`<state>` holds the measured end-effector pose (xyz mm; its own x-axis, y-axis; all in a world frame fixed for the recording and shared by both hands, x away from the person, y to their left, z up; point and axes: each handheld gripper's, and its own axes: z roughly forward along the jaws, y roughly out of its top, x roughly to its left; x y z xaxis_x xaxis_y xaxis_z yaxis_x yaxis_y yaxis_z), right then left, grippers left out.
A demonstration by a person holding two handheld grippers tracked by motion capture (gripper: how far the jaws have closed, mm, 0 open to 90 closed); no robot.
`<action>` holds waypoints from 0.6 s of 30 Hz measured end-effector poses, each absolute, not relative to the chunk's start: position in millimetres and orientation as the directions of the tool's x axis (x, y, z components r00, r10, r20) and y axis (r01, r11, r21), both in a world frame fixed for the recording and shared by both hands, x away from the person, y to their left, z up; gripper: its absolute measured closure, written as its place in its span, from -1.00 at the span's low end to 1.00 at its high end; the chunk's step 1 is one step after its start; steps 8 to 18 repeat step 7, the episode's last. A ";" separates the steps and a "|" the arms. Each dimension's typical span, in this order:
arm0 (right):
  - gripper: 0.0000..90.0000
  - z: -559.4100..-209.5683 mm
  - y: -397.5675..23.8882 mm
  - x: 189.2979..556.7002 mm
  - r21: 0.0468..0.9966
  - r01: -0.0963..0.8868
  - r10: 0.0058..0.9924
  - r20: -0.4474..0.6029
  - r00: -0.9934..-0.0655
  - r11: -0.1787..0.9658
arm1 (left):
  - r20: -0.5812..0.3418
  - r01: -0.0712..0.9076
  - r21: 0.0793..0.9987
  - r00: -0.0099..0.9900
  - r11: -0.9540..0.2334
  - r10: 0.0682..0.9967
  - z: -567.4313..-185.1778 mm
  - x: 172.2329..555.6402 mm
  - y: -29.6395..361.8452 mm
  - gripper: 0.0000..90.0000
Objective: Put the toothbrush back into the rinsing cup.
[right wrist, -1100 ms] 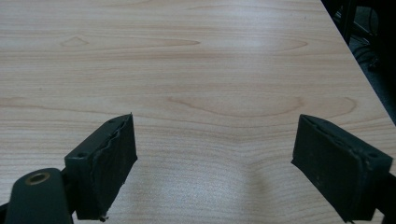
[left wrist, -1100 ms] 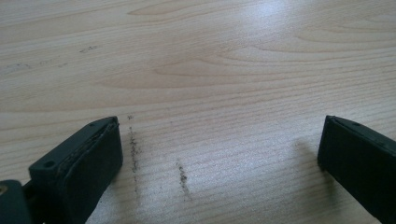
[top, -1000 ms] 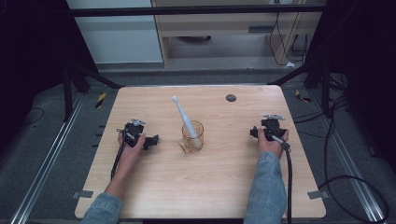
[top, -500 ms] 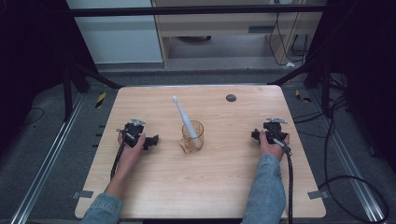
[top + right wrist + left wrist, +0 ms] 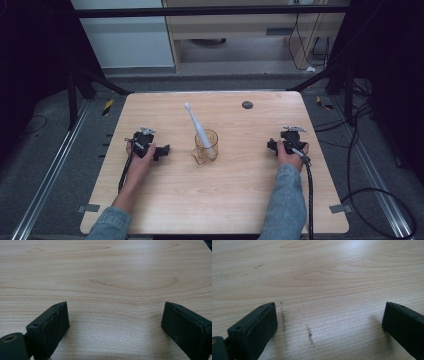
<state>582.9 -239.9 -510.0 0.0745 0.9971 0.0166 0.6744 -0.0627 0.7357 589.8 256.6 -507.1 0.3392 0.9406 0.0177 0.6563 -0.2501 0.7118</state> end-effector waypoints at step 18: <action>-0.99 -510.6 -238.8 582.3 0.721 0.687 0.994 0.018 0.109 -0.089 | 0.017 0.656 0.712 0.342 -0.252 0.940 -507.1 589.9 256.9 -1.00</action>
